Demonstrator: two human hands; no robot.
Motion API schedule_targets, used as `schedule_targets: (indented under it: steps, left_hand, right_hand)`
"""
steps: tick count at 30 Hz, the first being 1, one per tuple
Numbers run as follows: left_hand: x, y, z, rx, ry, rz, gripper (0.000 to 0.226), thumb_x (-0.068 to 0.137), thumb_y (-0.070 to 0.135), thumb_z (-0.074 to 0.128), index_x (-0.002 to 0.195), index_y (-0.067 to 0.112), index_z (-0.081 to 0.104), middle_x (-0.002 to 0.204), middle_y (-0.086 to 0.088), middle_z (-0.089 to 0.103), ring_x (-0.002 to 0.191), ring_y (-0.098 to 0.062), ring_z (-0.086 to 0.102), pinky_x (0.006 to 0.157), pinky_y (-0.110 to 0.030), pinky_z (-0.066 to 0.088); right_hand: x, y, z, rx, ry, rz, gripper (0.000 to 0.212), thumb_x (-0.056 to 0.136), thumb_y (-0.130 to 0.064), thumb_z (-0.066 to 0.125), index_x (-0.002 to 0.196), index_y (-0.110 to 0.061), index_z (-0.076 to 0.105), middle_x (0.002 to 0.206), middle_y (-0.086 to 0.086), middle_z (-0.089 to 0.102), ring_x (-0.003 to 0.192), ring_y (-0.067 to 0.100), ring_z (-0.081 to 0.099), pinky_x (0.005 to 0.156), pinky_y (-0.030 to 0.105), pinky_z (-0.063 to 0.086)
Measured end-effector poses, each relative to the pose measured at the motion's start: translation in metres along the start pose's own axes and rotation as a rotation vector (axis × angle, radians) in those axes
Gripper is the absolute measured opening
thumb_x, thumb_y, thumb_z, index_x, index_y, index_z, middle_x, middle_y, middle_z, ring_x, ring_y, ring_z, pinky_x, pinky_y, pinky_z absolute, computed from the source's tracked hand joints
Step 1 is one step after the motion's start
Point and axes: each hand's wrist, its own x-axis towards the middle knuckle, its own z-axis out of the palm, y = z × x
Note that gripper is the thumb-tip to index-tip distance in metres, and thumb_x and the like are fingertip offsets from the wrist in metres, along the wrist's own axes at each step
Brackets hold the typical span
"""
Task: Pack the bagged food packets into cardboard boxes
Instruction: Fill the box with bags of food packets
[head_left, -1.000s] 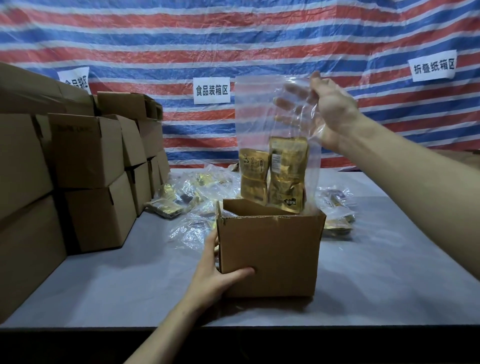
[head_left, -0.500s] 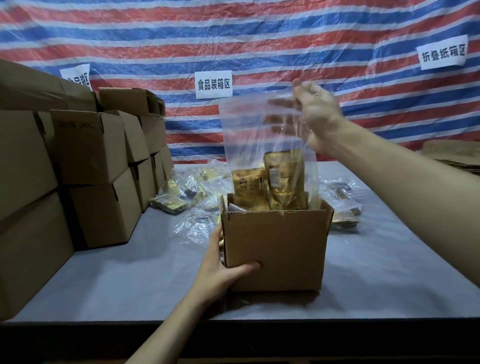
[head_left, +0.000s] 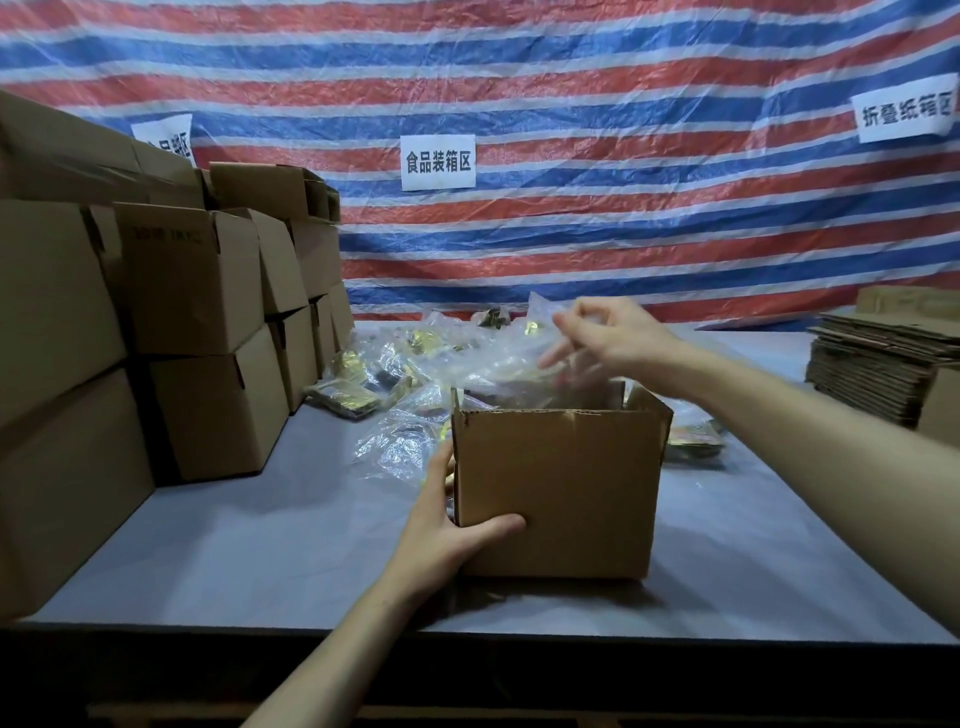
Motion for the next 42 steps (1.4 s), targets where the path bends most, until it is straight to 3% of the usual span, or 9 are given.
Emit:
schedule_targets:
  steps: [7, 12, 16, 20, 23, 25, 29, 36, 42]
  left_hand:
    - [-0.002, 0.002, 0.000, -0.005, -0.003, -0.002, 0.105, 0.057, 0.045, 0.092, 0.148, 0.033, 0.041, 0.124, 0.014, 0.070, 0.117, -0.008, 0.066, 0.095, -0.026, 0.056]
    - [-0.002, 0.004, 0.000, 0.000, 0.002, 0.002, 0.106, 0.056, 0.046, 0.091, 0.149, 0.035, 0.040, 0.126, 0.015, 0.069, 0.118, -0.007, 0.064, 0.098, -0.027, 0.055]
    - [-0.001, 0.002, 0.000, 0.005, 0.000, -0.006, 0.105, 0.055, 0.041, 0.093, 0.146, 0.035, 0.041, 0.122, 0.011, 0.071, 0.116, -0.011, 0.066, 0.096, -0.032, 0.057]
    - [-0.001, 0.000, -0.001, 0.034, -0.007, 0.012, 0.105, 0.052, 0.042, 0.092, 0.144, 0.031, 0.042, 0.117, 0.014, 0.071, 0.111, -0.009, 0.067, 0.085, -0.021, 0.055]
    - [0.000, 0.000, -0.002, 0.060, 0.002, 0.035, 0.107, 0.051, 0.044, 0.092, 0.144, 0.030, 0.042, 0.118, 0.017, 0.069, 0.111, -0.007, 0.065, 0.084, -0.016, 0.051]
    - [0.000, 0.000, -0.002, 0.071, 0.001, 0.048, 0.108, 0.050, 0.044, 0.092, 0.145, 0.029, 0.042, 0.119, 0.017, 0.069, 0.112, -0.007, 0.065, 0.086, -0.016, 0.051]
    - [0.000, 0.000, -0.002, 0.077, 0.006, 0.060, 0.109, 0.051, 0.046, 0.092, 0.146, 0.031, 0.042, 0.122, 0.016, 0.068, 0.114, -0.007, 0.064, 0.090, -0.019, 0.052]
    - [0.001, -0.001, -0.003, 0.093, -0.008, 0.064, 0.106, 0.052, 0.046, 0.093, 0.144, 0.033, 0.042, 0.123, 0.014, 0.067, 0.115, -0.008, 0.063, 0.089, -0.020, 0.052]
    - [0.002, -0.004, -0.003, 0.094, -0.003, 0.072, 0.104, 0.053, 0.047, 0.093, 0.143, 0.037, 0.042, 0.124, 0.017, 0.067, 0.116, -0.007, 0.063, 0.089, -0.017, 0.051]
  right_hand:
    - [-0.020, 0.017, -0.024, 0.157, -0.092, 0.080, 0.041, 0.087, -0.041, 0.069, 0.100, -0.005, 0.054, 0.098, 0.015, 0.077, 0.088, 0.034, 0.076, 0.074, 0.039, 0.064]
    - [-0.028, 0.013, -0.029, -0.108, -0.183, 0.008, 0.027, 0.095, -0.028, 0.066, 0.097, -0.003, 0.058, 0.101, 0.006, 0.078, 0.094, 0.023, 0.076, 0.089, 0.047, 0.059]
    - [-0.034, 0.002, -0.031, 0.071, -0.364, 0.077, 0.027, 0.091, -0.036, 0.062, 0.106, -0.015, 0.057, 0.110, 0.011, 0.076, 0.101, 0.028, 0.074, 0.080, 0.039, 0.060]
    - [-0.033, 0.002, -0.027, 0.137, -0.263, 0.305, 0.029, 0.097, -0.028, 0.062, 0.117, -0.007, 0.062, 0.102, 0.014, 0.077, 0.090, 0.029, 0.076, 0.063, 0.032, 0.060]
    - [-0.032, 0.007, -0.026, -0.057, -0.131, 0.404, 0.015, 0.088, -0.025, 0.076, 0.083, -0.011, 0.077, 0.079, 0.004, 0.074, 0.070, 0.017, 0.067, 0.058, 0.028, 0.049]
    - [-0.031, 0.012, -0.024, -0.255, -0.066, 0.385, 0.027, 0.081, -0.024, 0.084, 0.062, -0.011, 0.069, 0.060, 0.001, 0.060, 0.062, 0.015, 0.052, 0.056, 0.028, 0.038]
    - [-0.028, 0.011, -0.011, -0.490, 0.019, 0.346, 0.026, 0.075, -0.024, 0.088, 0.082, -0.005, 0.073, 0.075, 0.007, 0.066, 0.071, 0.019, 0.060, 0.060, 0.030, 0.045]
    - [-0.024, 0.000, 0.003, -0.766, -0.235, 0.421, 0.017, 0.088, -0.021, 0.066, 0.099, -0.011, 0.075, 0.099, 0.003, 0.075, 0.089, 0.020, 0.071, 0.088, 0.039, 0.060]
    - [-0.027, -0.007, 0.010, -0.991, -0.030, 0.264, 0.015, 0.078, -0.021, 0.078, 0.080, -0.019, 0.063, 0.081, 0.001, 0.065, 0.078, 0.021, 0.064, 0.067, 0.036, 0.056]
